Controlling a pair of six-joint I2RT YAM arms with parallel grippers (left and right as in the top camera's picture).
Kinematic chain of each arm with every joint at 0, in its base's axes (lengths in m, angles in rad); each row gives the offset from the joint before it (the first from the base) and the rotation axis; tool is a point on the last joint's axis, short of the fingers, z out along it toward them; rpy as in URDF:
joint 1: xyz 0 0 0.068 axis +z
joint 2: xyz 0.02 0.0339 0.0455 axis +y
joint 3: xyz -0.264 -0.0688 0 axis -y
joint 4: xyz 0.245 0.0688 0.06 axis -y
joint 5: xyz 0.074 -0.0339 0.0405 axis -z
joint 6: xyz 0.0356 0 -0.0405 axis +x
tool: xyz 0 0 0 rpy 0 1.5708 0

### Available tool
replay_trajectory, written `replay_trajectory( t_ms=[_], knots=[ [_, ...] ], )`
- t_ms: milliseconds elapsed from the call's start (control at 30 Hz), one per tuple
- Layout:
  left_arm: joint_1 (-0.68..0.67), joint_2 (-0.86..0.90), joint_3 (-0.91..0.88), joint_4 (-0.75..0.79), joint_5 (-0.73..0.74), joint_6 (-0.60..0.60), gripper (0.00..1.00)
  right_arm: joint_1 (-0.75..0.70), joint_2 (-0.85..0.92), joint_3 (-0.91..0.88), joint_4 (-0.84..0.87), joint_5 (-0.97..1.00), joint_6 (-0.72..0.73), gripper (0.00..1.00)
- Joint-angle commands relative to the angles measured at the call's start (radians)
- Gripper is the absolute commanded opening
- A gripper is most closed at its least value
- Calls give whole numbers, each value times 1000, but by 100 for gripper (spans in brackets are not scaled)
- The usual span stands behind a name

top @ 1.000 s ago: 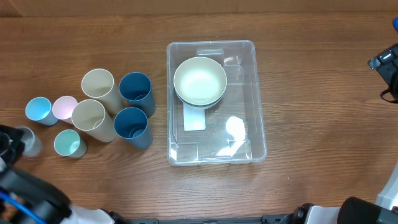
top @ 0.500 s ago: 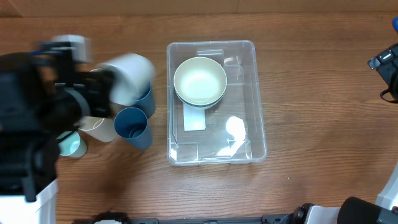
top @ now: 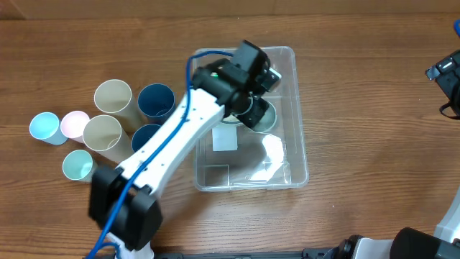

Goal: Pack container
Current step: 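Carry the grey cup into the bin's right side and release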

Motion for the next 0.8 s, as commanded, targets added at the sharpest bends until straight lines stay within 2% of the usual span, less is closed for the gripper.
replay_trajectory(
  t_ms=[0,233,367,567,767],
  knots=[
    [-43,77,6,53,-16,28,6,2,-1,0,4,0,2,100],
    [-83,199,6,102,-111,26,9,2,-1,0,4,0,2,100],
    [-84,208,6,125,-136,14,17,2,-1,0,4,0,2,100],
    [-84,207,16,118,-153,-15,18,2,-1,0,4,0,2,100],
    [-84,207,179,0,-171,-64,22,2,-1,0,4,0,2,100]
  ],
)
